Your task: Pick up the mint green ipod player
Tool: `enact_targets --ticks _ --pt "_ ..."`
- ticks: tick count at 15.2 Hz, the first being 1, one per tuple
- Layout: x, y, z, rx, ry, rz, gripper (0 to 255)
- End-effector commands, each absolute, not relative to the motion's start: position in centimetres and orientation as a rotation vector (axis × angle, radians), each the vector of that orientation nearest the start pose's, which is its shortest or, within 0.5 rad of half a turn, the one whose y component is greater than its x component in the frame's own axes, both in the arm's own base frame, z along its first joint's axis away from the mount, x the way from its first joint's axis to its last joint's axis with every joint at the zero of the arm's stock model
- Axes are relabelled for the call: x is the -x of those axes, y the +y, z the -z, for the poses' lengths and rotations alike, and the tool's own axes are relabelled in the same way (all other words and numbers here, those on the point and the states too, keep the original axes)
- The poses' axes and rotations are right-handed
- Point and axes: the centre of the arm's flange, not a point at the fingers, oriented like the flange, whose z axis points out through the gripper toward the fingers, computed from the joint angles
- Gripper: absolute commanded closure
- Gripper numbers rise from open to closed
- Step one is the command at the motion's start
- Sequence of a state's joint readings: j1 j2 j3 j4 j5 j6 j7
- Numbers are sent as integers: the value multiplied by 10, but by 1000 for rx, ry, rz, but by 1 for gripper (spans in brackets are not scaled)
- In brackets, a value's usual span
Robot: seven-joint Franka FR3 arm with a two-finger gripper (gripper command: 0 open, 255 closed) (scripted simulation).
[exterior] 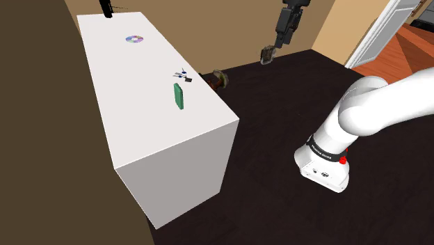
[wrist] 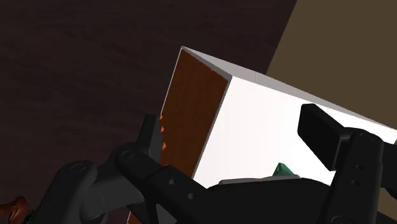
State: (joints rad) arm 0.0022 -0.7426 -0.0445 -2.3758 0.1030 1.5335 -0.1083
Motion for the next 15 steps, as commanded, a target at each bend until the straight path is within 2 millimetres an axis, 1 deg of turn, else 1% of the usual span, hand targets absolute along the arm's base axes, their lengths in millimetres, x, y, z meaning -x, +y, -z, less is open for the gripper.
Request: enact_targets --ticks 1,8,15 --pt "-313 -5 -565 2997 -117 -136 0" --pt "-379 32 -519 2991 -386 -68 0" --pt "-440 80 -476 2960 -654 2 0"
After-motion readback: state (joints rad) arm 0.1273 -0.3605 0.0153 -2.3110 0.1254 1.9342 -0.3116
